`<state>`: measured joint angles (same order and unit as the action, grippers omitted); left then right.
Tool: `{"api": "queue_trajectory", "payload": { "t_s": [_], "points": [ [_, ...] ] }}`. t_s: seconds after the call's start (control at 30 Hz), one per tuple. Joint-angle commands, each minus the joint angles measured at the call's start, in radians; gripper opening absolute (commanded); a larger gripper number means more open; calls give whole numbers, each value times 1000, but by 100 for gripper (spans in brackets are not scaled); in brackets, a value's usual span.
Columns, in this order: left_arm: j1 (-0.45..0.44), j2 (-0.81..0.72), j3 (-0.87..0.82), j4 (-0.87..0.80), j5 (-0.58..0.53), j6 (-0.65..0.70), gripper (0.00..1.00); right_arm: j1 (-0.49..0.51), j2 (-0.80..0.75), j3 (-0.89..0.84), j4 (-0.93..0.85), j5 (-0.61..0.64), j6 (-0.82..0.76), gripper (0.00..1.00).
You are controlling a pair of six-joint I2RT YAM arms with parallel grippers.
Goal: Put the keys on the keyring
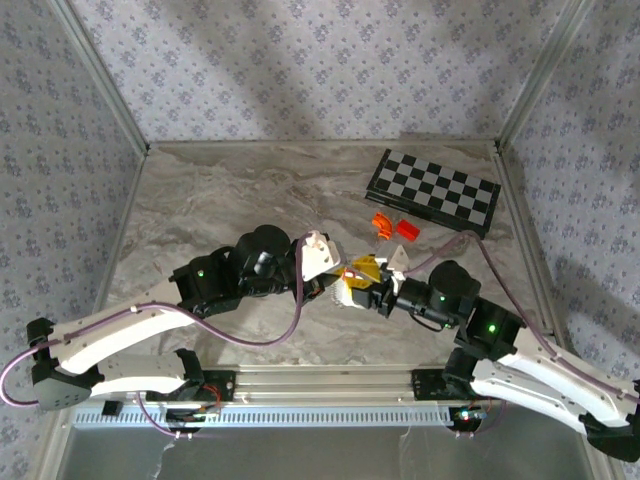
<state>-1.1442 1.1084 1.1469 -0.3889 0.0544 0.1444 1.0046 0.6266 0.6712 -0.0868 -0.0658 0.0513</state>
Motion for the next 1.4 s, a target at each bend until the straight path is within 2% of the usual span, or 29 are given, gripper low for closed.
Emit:
{"api": "queue_trajectory", "payload": {
  "t_s": [0.0,0.57,1.07,1.37],
  "points": [
    [7,-5,-4,39,-6,-6,0,12,15,37,-6,48,-11,32],
    [6,-23,-30,34,-11,5,0,43,59,83,-72,95,-44,0],
    [6,-44,-39,-15,-12,46,0,78,70,169,-235,158,-88,0],
    [7,-69,-65,-25,48,94,0,92,129,241,-350,179,-103,0]
  ]
}}
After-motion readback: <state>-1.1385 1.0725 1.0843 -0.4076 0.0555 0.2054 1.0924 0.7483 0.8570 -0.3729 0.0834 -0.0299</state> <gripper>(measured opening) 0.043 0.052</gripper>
